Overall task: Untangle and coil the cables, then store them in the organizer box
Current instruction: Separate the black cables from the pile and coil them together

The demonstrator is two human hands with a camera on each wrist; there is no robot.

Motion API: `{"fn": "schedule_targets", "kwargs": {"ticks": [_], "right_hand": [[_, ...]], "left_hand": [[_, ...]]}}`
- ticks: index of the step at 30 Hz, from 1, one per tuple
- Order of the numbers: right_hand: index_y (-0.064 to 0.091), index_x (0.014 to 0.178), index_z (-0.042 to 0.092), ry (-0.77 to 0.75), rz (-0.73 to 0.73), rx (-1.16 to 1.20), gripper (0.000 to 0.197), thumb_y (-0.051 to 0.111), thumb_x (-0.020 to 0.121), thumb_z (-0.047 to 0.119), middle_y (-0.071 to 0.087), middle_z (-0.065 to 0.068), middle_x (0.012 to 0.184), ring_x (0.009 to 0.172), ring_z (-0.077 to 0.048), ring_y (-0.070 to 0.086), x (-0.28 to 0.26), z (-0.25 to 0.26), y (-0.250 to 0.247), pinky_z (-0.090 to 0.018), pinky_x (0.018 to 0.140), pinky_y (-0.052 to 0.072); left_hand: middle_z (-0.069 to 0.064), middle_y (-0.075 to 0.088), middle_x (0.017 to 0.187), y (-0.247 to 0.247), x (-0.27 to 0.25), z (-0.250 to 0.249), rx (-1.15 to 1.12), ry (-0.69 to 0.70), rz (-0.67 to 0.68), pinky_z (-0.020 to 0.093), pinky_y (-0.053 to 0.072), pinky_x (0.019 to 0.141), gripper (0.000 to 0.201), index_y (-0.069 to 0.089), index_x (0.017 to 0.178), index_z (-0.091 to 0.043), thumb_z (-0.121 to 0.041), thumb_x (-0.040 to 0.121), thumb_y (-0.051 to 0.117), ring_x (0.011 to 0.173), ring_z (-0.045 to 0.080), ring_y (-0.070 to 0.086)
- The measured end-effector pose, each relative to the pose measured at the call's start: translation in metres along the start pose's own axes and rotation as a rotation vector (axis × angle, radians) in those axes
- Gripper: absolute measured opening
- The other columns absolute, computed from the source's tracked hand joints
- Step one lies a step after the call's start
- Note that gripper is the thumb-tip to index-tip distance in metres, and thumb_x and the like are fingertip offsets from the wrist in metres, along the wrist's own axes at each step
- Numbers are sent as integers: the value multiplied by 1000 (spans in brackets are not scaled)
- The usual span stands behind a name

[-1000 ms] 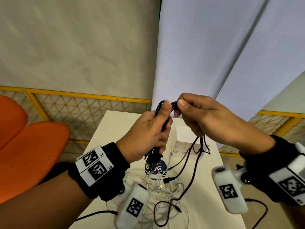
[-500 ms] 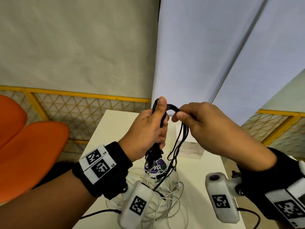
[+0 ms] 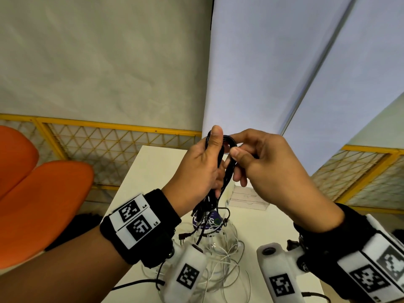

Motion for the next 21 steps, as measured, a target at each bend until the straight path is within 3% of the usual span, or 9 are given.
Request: {"fn": "schedule_targets", "kwargs": {"ticks": [2, 4, 7, 10, 13, 14, 17, 19, 21], "right_hand": [[61, 96, 16, 17, -3, 8, 10, 56, 98, 7, 70, -9, 66, 45, -14, 55, -1, -3, 2, -27, 48, 47], [58, 91, 13, 28, 10, -4, 10, 57, 98, 6, 72, -11, 69, 48, -14, 59, -2, -5, 3, -32, 51, 49], [59, 89, 7, 33, 21, 25, 8, 60, 96, 3, 72, -14, 72, 50, -16, 65, -3, -4, 2, -27, 46, 47], [62, 88, 1, 23, 2, 69, 6, 65, 93, 2, 72, -16, 69, 54, -24, 70, -3, 0, 0, -30, 45, 53], [64, 86, -2, 19, -20, 144, 6, 68, 90, -1, 70, -17, 66, 54, -29, 70, -2, 1, 0, -38, 52, 59], [65, 85, -3, 17, -20, 170, 5, 68, 89, -2, 71, -17, 65, 55, -30, 70, -2, 1, 1, -37, 53, 60], [68, 81, 0, 5, 6, 224, 7, 70, 87, -2, 72, -16, 67, 58, -29, 72, -2, 0, 5, -30, 49, 57], [70, 77, 5, -18, 30, 204, 10, 70, 87, 2, 74, -12, 67, 60, -25, 73, -2, 2, 8, -28, 44, 54], [71, 74, 9, -58, 44, 125, 15, 70, 88, 6, 73, -7, 64, 52, -13, 69, -3, 6, 9, -25, 40, 47]], "left_hand": [[41, 42, 73, 1, -2, 0, -2, 0, 2, 29, 31, 46, 80, 55, 112, 0, -70, 82, 32, 47, 20, 30], [28, 44, 70, 0, -3, 3, 15, -12, -1, 30, 30, 47, 72, 52, 98, -1, -69, 84, 32, 51, 23, 32], [15, 46, 68, 1, -5, 2, 63, -1, 7, 29, 34, 44, 64, 49, 81, -7, -69, 84, 30, 44, 17, 33], [17, 44, 63, 2, -6, 0, 93, 19, 18, 29, 36, 44, 80, 45, 79, 8, -71, 81, 28, 40, 15, 32], [31, 39, 61, 3, -7, 1, 101, 24, 55, 28, 40, 43, 94, 46, 82, 18, -74, 79, 27, 44, 20, 31], [33, 37, 62, 4, -8, 1, 91, 23, 74, 27, 40, 43, 95, 47, 84, 18, -74, 78, 28, 47, 21, 31], [19, 40, 64, 1, -9, 4, 67, 8, 76, 28, 37, 46, 85, 58, 89, 5, -75, 73, 34, 50, 21, 34], [15, 41, 65, -2, -8, 5, 82, 3, 54, 29, 39, 47, 90, 60, 94, 5, -79, 68, 38, 45, 19, 35], [14, 43, 61, -3, -6, 5, 96, 4, 46, 29, 39, 47, 86, 61, 83, -2, -85, 63, 47, 41, 16, 34]]}}
Point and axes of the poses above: each hand's wrist, its own x-axis towards the middle knuckle, its own y-axis out of the palm, z = x × y, the point moved 9 cm from there along x, towards the middle knuckle
